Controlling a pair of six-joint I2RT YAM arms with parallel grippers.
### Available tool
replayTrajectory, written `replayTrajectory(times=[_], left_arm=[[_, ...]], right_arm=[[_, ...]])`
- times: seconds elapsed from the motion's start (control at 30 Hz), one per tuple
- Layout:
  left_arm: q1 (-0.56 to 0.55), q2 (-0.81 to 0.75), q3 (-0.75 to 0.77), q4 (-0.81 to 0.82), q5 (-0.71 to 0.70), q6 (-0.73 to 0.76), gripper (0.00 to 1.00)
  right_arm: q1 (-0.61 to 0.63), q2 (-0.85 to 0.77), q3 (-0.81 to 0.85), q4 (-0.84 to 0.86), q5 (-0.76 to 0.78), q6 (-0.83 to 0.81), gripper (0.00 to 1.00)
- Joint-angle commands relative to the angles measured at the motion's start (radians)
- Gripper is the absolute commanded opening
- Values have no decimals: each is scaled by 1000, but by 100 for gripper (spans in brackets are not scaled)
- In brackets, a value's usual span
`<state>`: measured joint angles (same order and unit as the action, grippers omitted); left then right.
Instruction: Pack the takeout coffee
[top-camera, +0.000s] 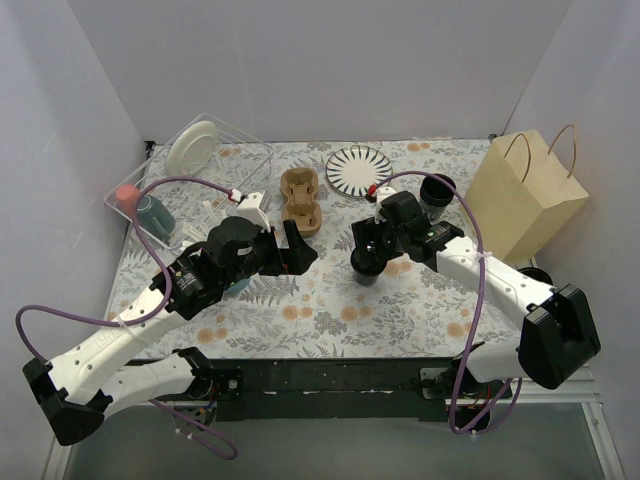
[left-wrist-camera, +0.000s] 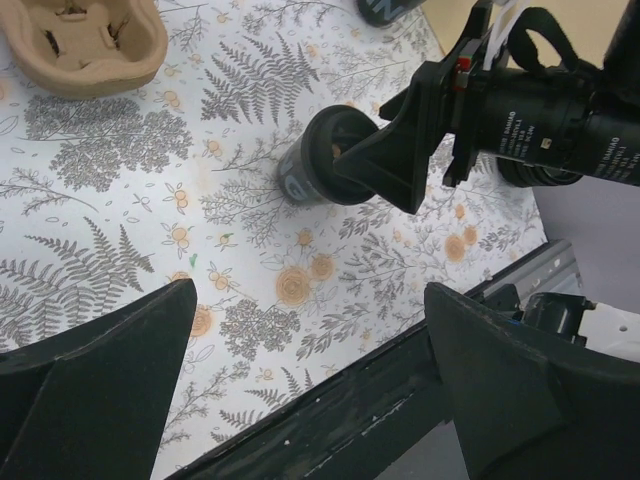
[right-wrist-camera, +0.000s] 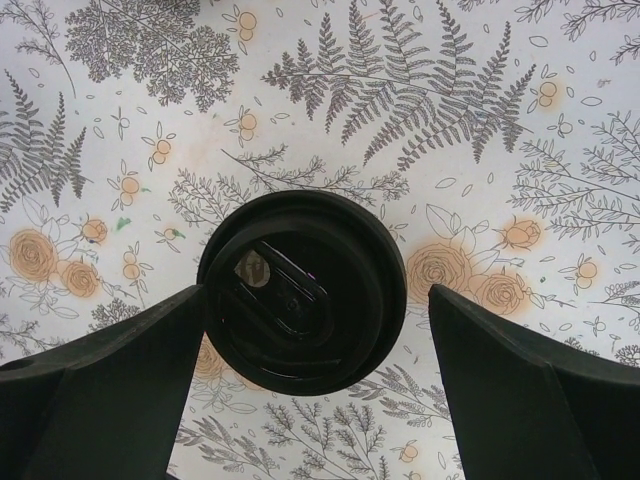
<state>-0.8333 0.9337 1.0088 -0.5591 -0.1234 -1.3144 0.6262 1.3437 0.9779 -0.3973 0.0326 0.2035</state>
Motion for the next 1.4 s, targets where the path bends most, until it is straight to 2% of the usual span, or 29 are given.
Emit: replayTrajectory(times=[0.0, 0.33, 0.57, 1.0, 1.17, 1.37], left_arm=[[5, 7, -13, -28, -41, 24, 98], [3, 25, -4, -28, -67, 33, 98], [3, 33, 13, -50, -85, 44, 98], [3, 27, 27, -76, -105, 44, 98], [3, 31, 30, -74, -113, 44, 98], [3, 19, 16, -76, -153, 50, 98]], right_arm=[[13, 29, 44, 21, 39, -16, 98], [13, 48, 34, 67, 23, -15, 85], [-3, 67, 21, 138, 43, -15, 81], [-100, -9, -136, 310, -103, 37, 56], [-100, -52, -159, 319, -128, 40, 56], [-76, -61, -70, 193, -96, 56, 59]])
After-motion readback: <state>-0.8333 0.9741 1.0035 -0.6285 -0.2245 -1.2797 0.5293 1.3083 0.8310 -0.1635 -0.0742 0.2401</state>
